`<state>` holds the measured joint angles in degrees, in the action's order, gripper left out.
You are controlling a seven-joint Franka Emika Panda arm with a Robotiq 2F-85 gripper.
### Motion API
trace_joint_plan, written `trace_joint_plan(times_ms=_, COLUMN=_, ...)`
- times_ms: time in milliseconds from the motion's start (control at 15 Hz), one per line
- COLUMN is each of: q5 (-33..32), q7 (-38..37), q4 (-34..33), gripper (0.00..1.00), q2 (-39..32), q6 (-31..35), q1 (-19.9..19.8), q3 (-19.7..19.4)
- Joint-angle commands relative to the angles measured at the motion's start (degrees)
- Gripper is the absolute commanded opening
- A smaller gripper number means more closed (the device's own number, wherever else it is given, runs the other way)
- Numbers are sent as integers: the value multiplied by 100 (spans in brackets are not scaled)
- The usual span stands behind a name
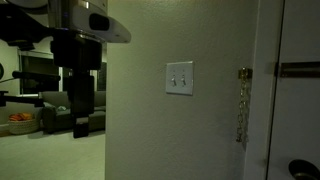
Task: Turn on the light switch on the left
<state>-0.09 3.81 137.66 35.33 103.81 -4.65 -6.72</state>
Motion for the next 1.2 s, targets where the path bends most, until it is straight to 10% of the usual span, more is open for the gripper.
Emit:
trace_joint_plan(times_ms=0, q5=-72, q7=90, q4=-132, gripper=100, q2=-160, q6=166, q1=166, q3=263)
trace_joint_plan(times_ms=1133, q5=-31, q7=110, q4=-369, gripper=100, q2=-476, q6=508, q1=318, q3=469)
